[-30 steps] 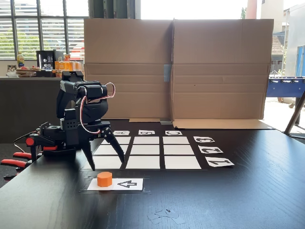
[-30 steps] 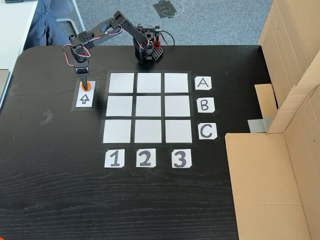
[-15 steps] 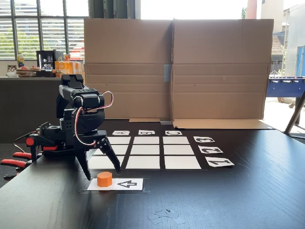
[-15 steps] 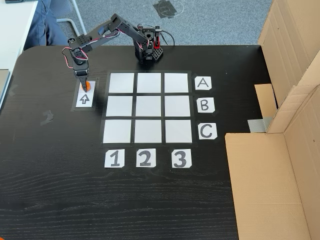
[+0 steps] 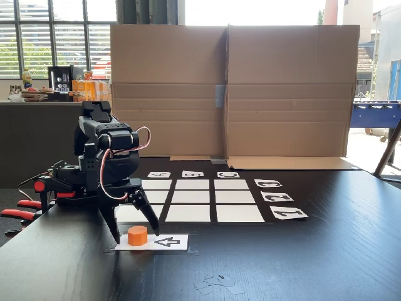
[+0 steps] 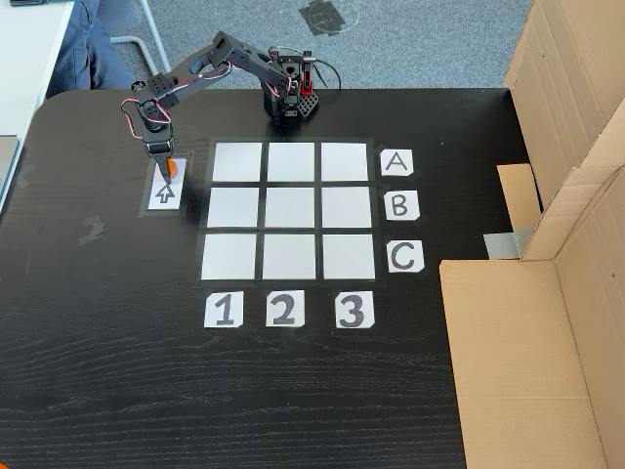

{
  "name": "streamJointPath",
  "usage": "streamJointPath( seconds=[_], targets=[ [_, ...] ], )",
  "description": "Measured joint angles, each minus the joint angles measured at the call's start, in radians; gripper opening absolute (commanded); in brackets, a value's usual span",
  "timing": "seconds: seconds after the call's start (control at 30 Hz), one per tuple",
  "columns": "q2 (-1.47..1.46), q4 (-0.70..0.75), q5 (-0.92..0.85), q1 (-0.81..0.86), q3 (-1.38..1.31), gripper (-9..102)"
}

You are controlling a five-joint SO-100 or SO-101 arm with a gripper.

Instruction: Pick up the round, orange token and place it in the grid on square A1.

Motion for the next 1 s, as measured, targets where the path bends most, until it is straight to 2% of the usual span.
streamJointPath(
  seconds=[0.1,0.4,0.7,1.0],
  targets=[
    [-0.002,0.000,0.000,-0.005,-0.002,20],
    [-0.009,-0.003,0.000,-0.031,-0.020,13],
    [0.003,0.000,0.000,-0.031,-0.026,10],
    [0.207,0.017,0.000,-0.026,-0.023,11]
  ],
)
